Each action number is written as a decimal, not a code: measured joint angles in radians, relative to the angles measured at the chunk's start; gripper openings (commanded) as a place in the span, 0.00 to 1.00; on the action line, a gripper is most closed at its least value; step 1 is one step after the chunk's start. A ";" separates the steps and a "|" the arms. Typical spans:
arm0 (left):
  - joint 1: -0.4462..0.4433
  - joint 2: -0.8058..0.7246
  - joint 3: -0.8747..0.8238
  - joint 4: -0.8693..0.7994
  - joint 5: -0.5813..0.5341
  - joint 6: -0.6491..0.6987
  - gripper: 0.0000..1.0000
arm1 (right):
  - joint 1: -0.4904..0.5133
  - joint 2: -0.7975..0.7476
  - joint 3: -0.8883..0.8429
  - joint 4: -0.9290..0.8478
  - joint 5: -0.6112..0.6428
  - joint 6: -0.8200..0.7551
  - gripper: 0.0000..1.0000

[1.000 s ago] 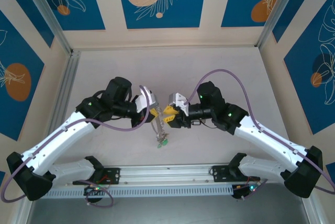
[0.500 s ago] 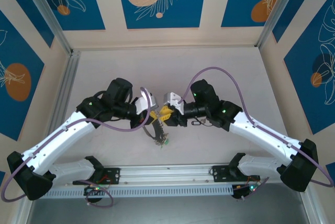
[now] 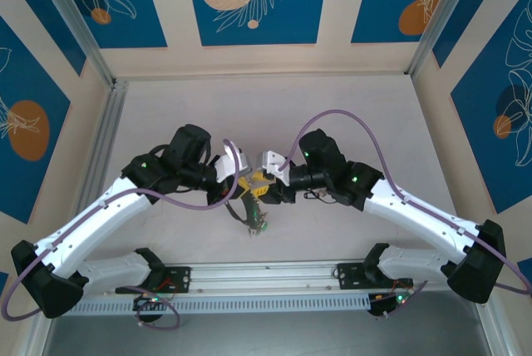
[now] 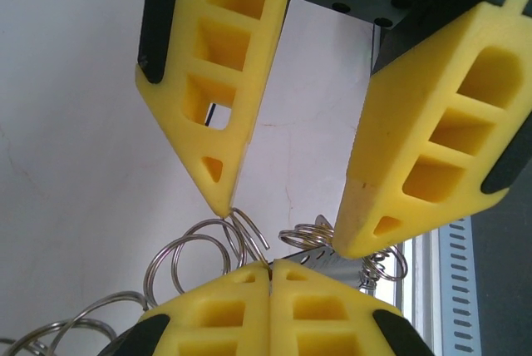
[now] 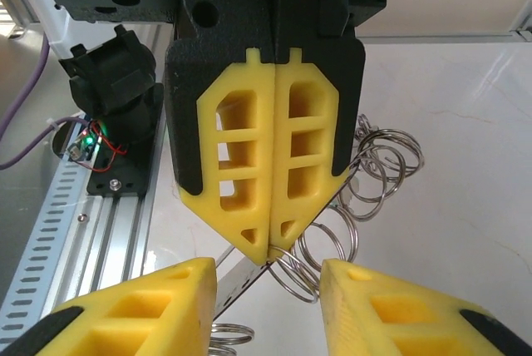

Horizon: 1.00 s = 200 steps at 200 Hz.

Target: Put the keys on the keyring

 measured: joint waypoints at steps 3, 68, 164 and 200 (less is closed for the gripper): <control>0.000 0.000 0.000 0.000 0.000 0.000 0.00 | 0.001 0.000 0.000 0.000 0.003 -0.001 0.38; -0.005 0.000 0.000 0.006 0.001 0.000 0.00 | 0.029 -0.079 -0.026 -0.006 0.066 -0.027 0.39; -0.011 0.000 0.000 0.008 0.000 0.001 0.00 | 0.037 -0.031 -0.028 -0.010 0.070 -0.038 0.35; -0.013 0.000 0.000 0.008 0.001 0.001 0.00 | 0.037 -0.011 -0.027 -0.010 0.074 -0.042 0.23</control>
